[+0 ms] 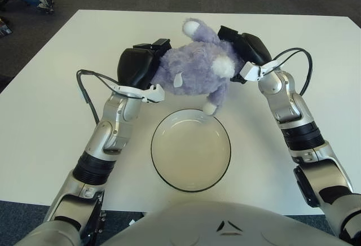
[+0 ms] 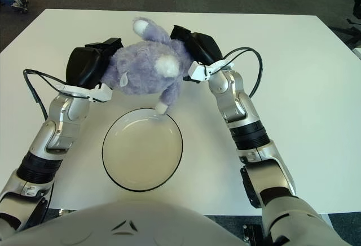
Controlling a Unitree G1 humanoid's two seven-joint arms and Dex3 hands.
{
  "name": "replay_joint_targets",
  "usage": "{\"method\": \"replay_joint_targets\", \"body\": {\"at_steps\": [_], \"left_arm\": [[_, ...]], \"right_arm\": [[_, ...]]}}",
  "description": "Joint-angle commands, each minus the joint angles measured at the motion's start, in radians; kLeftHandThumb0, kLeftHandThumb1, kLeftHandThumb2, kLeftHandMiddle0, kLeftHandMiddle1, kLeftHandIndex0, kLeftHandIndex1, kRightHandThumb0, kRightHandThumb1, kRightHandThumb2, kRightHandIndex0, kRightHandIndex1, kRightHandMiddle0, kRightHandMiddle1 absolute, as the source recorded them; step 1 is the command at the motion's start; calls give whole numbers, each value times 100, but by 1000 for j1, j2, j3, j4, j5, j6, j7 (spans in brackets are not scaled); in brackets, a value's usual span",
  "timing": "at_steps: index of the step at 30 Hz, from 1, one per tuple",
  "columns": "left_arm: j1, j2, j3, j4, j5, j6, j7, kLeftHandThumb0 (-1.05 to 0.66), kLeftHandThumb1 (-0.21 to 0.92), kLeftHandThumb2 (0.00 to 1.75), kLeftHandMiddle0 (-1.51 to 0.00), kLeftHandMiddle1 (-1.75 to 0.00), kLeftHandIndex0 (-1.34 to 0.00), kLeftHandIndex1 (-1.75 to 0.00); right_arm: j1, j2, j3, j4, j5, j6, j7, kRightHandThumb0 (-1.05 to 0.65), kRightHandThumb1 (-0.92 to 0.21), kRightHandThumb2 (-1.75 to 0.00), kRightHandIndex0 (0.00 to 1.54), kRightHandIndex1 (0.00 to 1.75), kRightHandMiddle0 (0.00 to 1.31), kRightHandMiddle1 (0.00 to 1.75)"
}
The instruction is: Put the doll into the plate.
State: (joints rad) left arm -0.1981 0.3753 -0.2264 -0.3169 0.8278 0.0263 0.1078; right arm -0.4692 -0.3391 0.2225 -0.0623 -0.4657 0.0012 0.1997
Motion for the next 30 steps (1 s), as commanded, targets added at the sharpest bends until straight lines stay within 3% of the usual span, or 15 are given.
{"method": "replay_joint_targets", "body": {"at_steps": [1, 17, 30], "left_arm": [[34, 13, 17, -24, -14, -27, -11, -2, -4, 158, -85, -175, -90, -131], [95, 18, 49, -6, -57, -148, 10, -1, -3, 165, -87, -175, -72, -158], [101, 29, 80, 34, -80, -248, 37, -1, -4, 170, -88, -175, -69, -165]], "right_arm": [[24, -1, -21, -44, 30, 15, 22, 0, 8, -174, 94, 166, 68, 175], [68, -3, -29, -57, 45, -23, 21, 0, 8, -173, 93, 166, 68, 175], [76, -7, -40, -60, 49, -39, 31, 0, 8, -174, 93, 168, 68, 175]]}}
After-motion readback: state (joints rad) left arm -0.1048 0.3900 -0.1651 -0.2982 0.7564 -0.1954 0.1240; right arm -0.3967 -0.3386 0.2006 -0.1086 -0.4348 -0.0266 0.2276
